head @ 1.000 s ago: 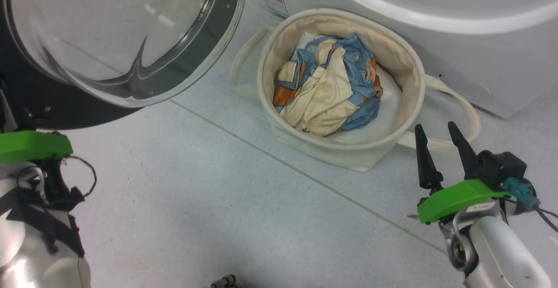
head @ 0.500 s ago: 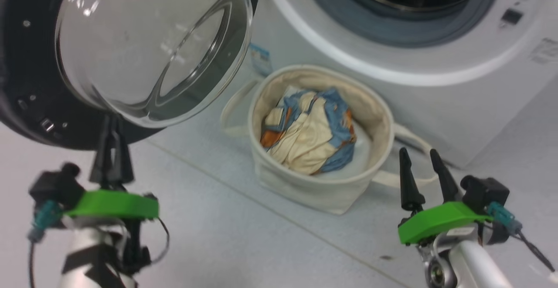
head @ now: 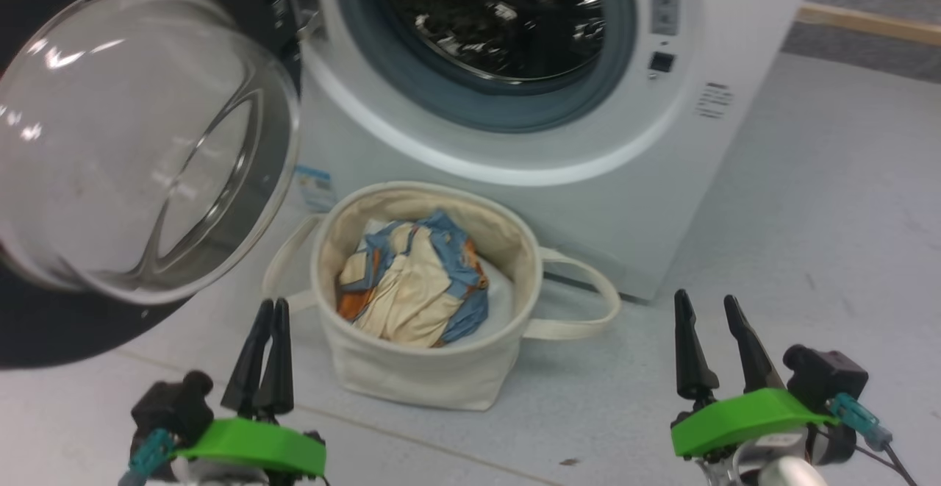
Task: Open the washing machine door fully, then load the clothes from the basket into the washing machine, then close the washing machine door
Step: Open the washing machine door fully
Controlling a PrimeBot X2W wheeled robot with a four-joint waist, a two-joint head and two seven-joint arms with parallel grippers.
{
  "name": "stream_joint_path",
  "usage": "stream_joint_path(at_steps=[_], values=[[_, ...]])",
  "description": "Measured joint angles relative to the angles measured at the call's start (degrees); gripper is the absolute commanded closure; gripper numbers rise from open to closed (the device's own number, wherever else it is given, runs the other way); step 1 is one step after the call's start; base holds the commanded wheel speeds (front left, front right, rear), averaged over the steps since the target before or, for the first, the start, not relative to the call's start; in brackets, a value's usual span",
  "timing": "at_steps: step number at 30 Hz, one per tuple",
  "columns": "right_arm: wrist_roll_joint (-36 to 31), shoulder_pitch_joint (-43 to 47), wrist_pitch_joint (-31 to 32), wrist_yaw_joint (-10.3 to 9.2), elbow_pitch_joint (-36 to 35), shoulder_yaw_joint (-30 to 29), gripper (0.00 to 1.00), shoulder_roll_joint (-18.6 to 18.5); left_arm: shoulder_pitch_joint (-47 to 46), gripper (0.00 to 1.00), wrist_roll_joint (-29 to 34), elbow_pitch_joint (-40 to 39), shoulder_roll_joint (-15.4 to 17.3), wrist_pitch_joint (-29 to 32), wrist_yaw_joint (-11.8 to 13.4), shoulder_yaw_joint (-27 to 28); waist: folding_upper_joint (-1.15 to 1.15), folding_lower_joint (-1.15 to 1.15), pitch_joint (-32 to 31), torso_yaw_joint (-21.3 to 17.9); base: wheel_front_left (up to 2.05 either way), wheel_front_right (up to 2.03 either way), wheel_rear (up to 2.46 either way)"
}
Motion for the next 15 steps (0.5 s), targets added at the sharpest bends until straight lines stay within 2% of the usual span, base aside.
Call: stream_joint_path(at_steps=[3, 5, 7, 11, 14, 15], values=[[0.33, 1.09, 0.00, 0.00, -0.40, -0.01, 0.00, 0.16, 2.14, 0.82, -0.38, -0.02, 0.19, 0.00, 0.14, -0.59, 0.00, 0.00, -1.29, -2.37, 0.00, 0.00, 0.00], [0.33, 1.37, 0.00, 0.00, -0.58, 0.02, 0.00, 0.23, 2.99, 0.76, -0.37, -0.03, 0.27, 0.00, 0.13, -1.26, 0.00, 0.00, -1.78, -3.80, 0.00, 0.00, 0.00], [0.32, 1.33, 0.00, 0.00, -0.67, 0.04, 0.00, 0.25, 3.25, 0.61, -0.37, -0.04, 0.26, 0.00, 0.12, -1.74, 0.00, 0.00, -1.96, -5.06, 0.00, 0.00, 0.00], [0.31, 1.31, 0.00, 0.00, -0.87, -0.16, 0.00, 0.26, 3.21, 0.45, -0.36, -0.35, 0.30, 0.00, 0.16, -2.18, 0.00, 0.01, -1.45, -6.87, 0.00, 0.00, 0.00], [0.11, 1.29, 0.00, 0.00, -0.85, -0.55, 0.00, 0.27, 3.19, 0.45, -0.43, -0.32, 0.30, 0.00, 0.23, -3.34, 0.00, 0.02, -0.99, -7.55, 0.00, 0.00, 0.00], [-0.31, 1.27, 0.00, 0.00, -0.81, -0.62, 0.00, 0.27, 3.19, 0.41, -1.29, -0.19, 0.30, 0.00, 0.38, -3.74, 0.00, 0.02, -1.03, -8.07, 0.00, 0.00, 0.00]])
